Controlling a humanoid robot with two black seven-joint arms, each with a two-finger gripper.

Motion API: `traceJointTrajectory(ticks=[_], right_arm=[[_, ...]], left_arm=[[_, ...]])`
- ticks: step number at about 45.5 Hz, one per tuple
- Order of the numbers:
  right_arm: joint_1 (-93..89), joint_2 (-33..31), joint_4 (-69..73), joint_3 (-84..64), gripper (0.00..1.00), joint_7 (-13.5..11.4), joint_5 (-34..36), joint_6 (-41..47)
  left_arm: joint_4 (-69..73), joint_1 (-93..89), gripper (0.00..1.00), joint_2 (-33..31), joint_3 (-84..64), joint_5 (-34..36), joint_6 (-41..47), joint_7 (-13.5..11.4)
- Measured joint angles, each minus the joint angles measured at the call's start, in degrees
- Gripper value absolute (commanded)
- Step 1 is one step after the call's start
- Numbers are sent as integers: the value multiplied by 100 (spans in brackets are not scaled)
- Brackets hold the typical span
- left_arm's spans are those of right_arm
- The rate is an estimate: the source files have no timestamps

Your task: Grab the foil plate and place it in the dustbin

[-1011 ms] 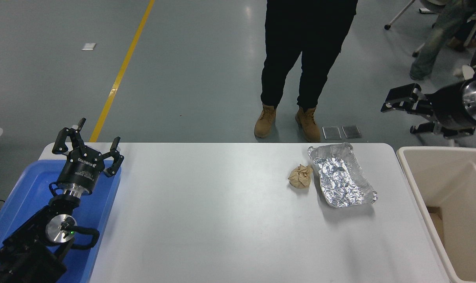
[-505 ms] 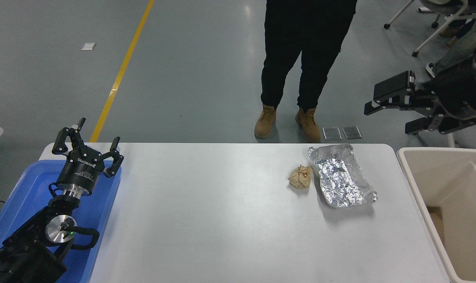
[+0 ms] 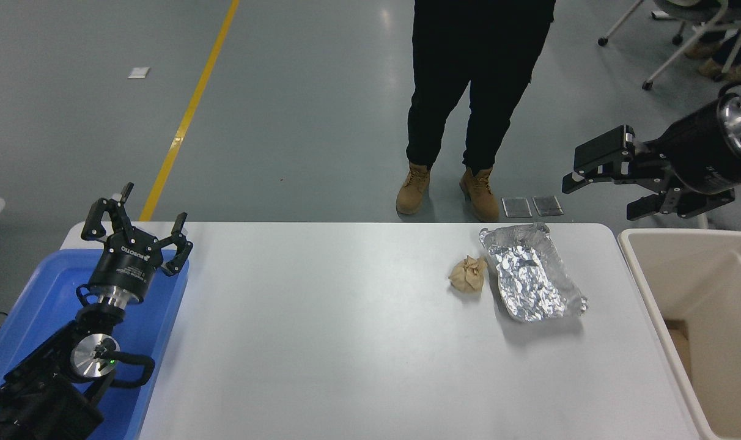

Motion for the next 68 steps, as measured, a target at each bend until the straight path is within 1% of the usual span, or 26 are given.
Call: traceJointTrajectory(ticks=[12,23,42,56,68], right_arm=[[-1462,232,-988,214,100,0,-90,-510],[-2509,317,-1303,504,100,-3,74,-912],[-3912,422,-1466,944,100,-7,1374,-1835],[-4837,782,-1854,1318,100,-11,2455,-2761],[-5321,1114,-2125,1521,99,-3,2836,-3235]], left_arm=[[2,0,98,0,0,0,0,3],[1,0,98,0,0,-1,0,2],[-1,0,98,0,0,-1,0,3],[0,0,98,-2,0,0,1,7],[0,0,98,-2,0,0,2,7]])
